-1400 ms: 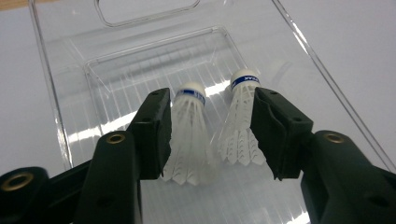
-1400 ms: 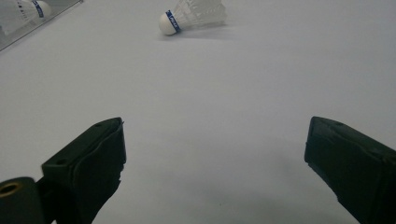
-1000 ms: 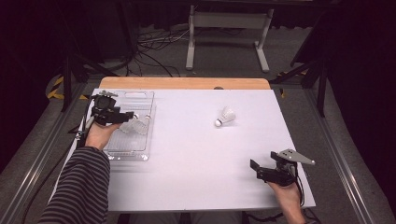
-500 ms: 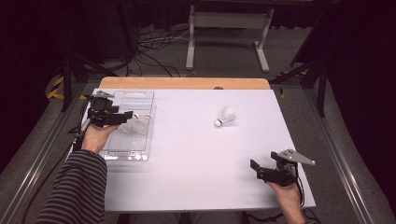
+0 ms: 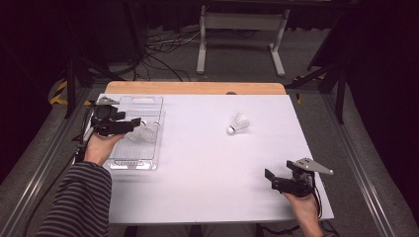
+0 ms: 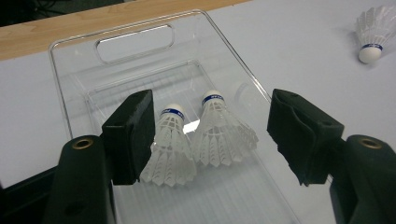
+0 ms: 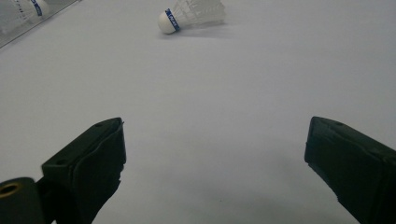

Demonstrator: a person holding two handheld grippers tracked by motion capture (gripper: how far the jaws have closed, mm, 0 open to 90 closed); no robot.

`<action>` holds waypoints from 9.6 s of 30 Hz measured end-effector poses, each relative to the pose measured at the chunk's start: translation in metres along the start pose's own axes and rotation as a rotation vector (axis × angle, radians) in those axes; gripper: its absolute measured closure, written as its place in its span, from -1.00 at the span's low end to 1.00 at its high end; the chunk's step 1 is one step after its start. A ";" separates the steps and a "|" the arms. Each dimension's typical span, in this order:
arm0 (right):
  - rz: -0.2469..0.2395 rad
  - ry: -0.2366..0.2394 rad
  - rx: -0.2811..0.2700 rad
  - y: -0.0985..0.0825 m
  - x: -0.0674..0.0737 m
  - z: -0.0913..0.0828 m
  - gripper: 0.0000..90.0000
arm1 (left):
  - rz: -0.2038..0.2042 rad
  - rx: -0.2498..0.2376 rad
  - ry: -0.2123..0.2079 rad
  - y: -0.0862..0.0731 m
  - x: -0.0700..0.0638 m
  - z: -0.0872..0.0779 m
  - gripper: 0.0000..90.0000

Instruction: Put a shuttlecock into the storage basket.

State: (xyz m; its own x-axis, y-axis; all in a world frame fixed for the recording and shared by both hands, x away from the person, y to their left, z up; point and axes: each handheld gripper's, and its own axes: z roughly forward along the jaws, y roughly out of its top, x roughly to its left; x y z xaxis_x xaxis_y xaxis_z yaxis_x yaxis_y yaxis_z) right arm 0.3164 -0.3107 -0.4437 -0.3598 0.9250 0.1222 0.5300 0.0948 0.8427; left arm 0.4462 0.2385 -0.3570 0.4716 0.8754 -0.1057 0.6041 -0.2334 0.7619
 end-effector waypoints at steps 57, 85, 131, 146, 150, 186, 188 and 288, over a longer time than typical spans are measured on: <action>-0.001 0.001 -0.008 0.000 0.001 -0.003 -0.86 | 0.020 -0.179 -0.045 -0.044 -0.012 -0.055 -0.40; -0.001 0.002 -0.007 0.000 0.003 -0.002 -0.86 | -0.028 -0.242 -0.046 -0.089 -0.009 -0.073 -0.45; 0.000 0.020 -0.021 0.001 0.003 -0.002 -0.86 | -0.064 -0.349 0.020 -0.163 -0.006 -0.083 -0.47; 0.001 0.042 -0.040 0.002 0.003 -0.002 -0.85 | -0.066 -0.350 0.020 -0.170 -0.005 -0.081 -0.48; -0.002 0.041 -0.046 0.003 0.003 -0.003 -0.85 | -0.072 -0.346 0.019 -0.171 -0.006 -0.080 -0.48; -0.072 0.097 -0.089 0.040 0.021 0.018 -0.91 | -0.077 -0.341 0.009 -0.176 -0.007 -0.081 -0.49; -0.079 0.096 -0.094 0.044 0.022 0.021 -0.90 | -0.076 -0.343 0.009 -0.176 -0.008 -0.081 -0.49; -0.091 0.062 0.305 0.170 0.007 0.163 -0.26 | -0.077 -0.346 -0.007 -0.176 -0.005 -0.079 -0.48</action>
State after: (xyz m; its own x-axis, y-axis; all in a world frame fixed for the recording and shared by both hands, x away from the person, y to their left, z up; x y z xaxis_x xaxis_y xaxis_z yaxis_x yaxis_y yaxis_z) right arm 0.5290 -0.2281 -0.3844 -0.4573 0.8845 0.0927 0.6958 0.2909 0.6567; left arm 0.2868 0.3091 -0.4396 0.4381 0.8818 -0.1743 0.3854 -0.0091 0.9227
